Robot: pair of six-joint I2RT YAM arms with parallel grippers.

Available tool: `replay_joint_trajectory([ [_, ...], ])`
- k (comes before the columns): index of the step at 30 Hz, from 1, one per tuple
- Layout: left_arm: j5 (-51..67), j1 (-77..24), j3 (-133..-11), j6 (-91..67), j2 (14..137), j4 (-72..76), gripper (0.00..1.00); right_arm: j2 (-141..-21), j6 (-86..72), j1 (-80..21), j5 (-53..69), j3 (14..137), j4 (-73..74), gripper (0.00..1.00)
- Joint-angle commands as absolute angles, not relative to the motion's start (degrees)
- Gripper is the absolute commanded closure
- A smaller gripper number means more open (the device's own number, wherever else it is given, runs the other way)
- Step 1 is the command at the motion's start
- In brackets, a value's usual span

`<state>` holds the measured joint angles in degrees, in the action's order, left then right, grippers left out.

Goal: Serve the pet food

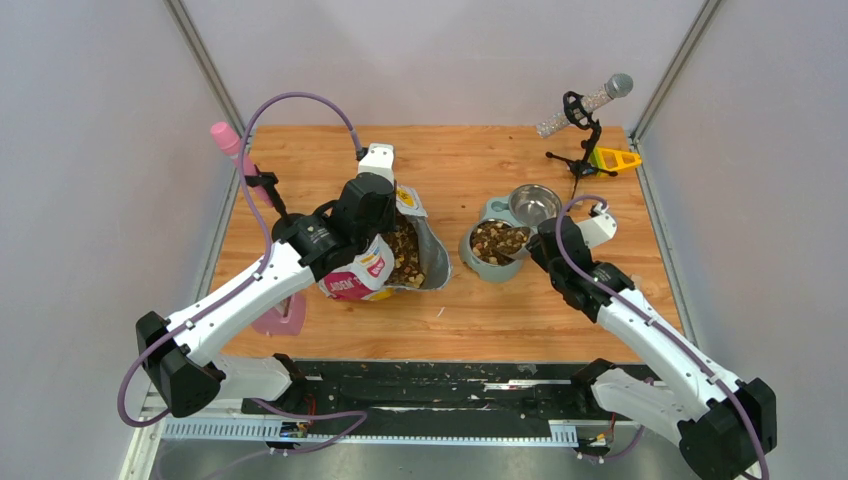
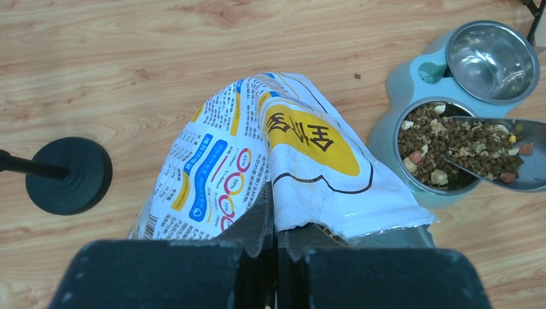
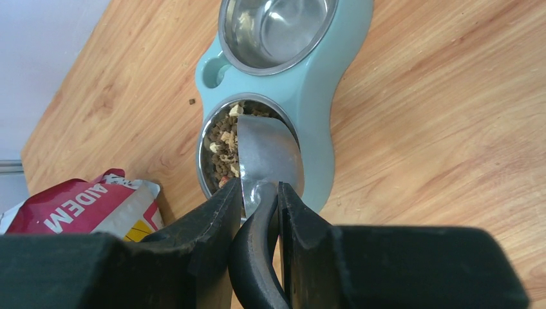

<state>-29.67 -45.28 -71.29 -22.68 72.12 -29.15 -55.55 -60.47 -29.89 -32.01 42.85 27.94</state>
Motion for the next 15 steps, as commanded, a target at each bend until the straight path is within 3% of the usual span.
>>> replay_joint_trajectory([
  [1,-33.3,-44.9,-73.1,-22.4,68.9,-25.7,1.0,-55.3,-59.2,-29.2,-32.8,46.7,27.8,1.0],
  [15,-33.8,-45.0,-72.9,-22.3,69.1,-25.5,1.0,-56.1,-55.3,-28.3,-33.6,50.2,33.0,1.0],
])
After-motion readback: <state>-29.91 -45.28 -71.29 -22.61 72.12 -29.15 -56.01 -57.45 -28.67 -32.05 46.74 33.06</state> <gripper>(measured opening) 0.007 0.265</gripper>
